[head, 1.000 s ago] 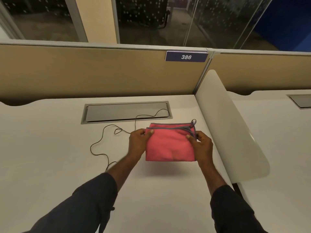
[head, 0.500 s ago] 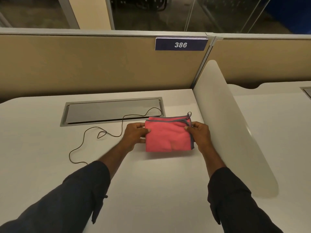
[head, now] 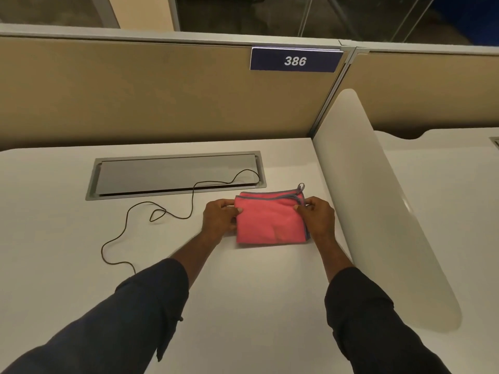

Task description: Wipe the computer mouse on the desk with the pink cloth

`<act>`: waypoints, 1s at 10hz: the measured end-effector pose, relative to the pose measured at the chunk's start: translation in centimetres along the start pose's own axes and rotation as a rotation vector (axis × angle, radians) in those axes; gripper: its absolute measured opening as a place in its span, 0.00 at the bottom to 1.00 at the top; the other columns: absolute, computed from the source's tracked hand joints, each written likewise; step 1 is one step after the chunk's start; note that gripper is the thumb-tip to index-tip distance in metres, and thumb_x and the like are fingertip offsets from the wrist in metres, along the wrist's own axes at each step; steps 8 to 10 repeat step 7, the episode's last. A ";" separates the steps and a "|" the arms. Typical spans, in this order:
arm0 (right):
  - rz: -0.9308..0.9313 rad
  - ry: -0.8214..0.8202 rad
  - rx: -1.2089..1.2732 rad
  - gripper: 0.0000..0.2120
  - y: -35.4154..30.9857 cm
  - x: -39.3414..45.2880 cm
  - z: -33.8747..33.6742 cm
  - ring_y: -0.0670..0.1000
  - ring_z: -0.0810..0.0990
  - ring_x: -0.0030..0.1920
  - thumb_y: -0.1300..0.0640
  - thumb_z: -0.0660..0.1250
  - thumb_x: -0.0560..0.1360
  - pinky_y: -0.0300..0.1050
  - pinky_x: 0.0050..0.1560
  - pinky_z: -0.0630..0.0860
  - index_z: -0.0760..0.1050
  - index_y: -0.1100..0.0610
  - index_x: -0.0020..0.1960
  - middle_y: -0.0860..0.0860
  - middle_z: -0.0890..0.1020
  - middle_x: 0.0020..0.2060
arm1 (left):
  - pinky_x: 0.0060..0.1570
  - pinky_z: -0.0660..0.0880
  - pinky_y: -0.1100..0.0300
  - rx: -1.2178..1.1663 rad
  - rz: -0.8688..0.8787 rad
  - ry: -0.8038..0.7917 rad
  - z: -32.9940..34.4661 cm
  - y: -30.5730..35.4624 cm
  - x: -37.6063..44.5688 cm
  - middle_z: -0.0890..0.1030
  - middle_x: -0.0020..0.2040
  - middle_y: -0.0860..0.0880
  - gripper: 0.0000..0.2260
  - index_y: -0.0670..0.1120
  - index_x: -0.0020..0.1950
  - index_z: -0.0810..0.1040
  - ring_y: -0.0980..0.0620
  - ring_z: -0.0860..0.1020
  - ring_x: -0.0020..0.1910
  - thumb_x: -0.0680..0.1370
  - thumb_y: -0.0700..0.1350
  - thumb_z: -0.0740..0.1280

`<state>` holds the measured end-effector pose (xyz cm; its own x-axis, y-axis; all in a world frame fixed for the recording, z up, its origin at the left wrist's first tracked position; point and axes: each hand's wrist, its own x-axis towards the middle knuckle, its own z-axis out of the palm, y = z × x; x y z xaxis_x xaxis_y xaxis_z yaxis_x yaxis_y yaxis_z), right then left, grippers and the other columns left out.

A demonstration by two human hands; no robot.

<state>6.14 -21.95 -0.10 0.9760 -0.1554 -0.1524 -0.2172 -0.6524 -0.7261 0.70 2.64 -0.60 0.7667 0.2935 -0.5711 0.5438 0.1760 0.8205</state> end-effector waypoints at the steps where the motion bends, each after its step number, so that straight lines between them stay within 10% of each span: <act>1: -0.006 0.013 -0.045 0.10 0.4 -0.2 0.5 0.54 0.79 0.36 0.53 0.73 0.73 0.42 0.34 0.71 0.79 0.61 0.42 0.53 0.82 0.35 | 0.26 0.78 0.59 -0.033 -0.012 0.012 0.0 -0.4 0.1 0.85 0.42 0.44 0.10 0.40 0.57 0.82 0.50 0.84 0.30 0.76 0.34 0.73; 3: -0.020 0.034 -0.099 0.09 0.4 -0.4 0.7 0.42 0.75 0.33 0.50 0.71 0.74 0.34 0.30 0.65 0.79 0.56 0.47 0.50 0.82 0.38 | 0.29 0.80 0.56 -0.085 -0.038 0.050 0.1 -0.3 0.2 0.84 0.48 0.41 0.09 0.43 0.60 0.79 0.44 0.84 0.38 0.80 0.39 0.67; 5: -0.054 0.112 -0.170 0.18 -0.4 -1.3 0.6 0.54 0.81 0.48 0.48 0.68 0.77 0.48 0.47 0.78 0.75 0.55 0.63 0.52 0.82 0.51 | 0.32 0.81 0.59 -0.163 -0.001 0.037 -0.9 0.3 -0.5 0.83 0.45 0.46 0.09 0.43 0.60 0.78 0.49 0.83 0.37 0.81 0.39 0.66; 7: -0.337 0.179 -0.318 0.21 -3.3 -3.2 1.5 0.56 0.73 0.65 0.53 0.65 0.78 0.51 0.63 0.70 0.71 0.57 0.69 0.55 0.77 0.64 | 0.53 0.81 0.53 0.013 0.237 0.135 -3.0 1.2 -1.9 0.82 0.59 0.43 0.14 0.43 0.67 0.78 0.48 0.82 0.53 0.82 0.43 0.66; 10: -0.337 0.179 -0.318 0.21 -3.3 -3.2 1.5 0.56 0.73 0.65 0.53 0.65 0.78 0.51 0.63 0.70 0.71 0.57 0.69 0.55 0.77 0.64 | 0.53 0.81 0.53 0.013 0.237 0.135 -3.0 1.2 -1.9 0.82 0.59 0.43 0.14 0.43 0.67 0.78 0.48 0.82 0.53 0.82 0.43 0.66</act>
